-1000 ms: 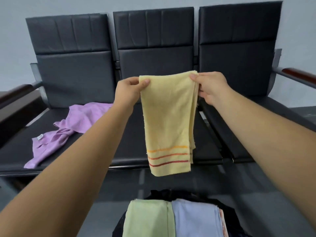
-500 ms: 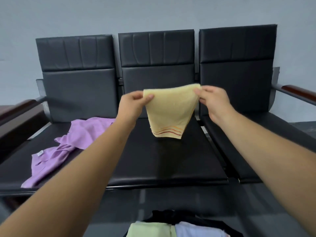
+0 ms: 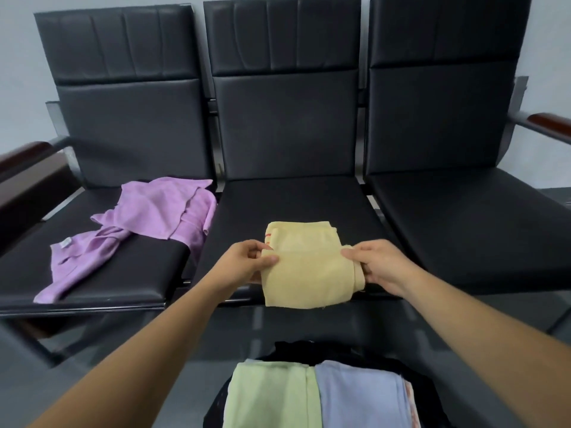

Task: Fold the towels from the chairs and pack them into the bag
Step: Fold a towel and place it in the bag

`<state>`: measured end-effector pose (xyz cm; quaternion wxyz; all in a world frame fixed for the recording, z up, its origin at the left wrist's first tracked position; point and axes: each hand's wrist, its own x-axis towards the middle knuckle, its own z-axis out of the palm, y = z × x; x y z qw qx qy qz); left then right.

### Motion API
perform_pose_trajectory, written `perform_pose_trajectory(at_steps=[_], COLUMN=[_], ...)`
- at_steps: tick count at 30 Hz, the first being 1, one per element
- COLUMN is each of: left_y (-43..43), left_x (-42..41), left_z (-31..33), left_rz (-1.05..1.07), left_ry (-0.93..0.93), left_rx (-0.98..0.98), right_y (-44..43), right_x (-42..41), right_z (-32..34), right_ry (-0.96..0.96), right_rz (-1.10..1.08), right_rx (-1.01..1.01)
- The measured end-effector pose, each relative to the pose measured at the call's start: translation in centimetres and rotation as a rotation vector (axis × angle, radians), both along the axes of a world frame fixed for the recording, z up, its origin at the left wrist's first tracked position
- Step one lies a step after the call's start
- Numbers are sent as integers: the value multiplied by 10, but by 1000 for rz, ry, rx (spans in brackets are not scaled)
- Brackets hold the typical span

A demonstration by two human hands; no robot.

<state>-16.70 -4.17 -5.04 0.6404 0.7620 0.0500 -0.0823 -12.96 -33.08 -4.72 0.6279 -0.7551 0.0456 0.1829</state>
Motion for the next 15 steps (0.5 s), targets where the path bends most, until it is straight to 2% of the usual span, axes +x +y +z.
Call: perform_pose_trajectory(at_steps=[9,15], left_y=[0,6], left_x=[97,143], left_z=[-3,-30], left_rz=[317,347], left_ry=[-83,-37], left_rx=[188,451], right_y=[47,67], right_x=[89,124], right_z=[13,-19], right_ry=[-84,-221], right_rz=[-219,-288], right_rx=[-116,-395])
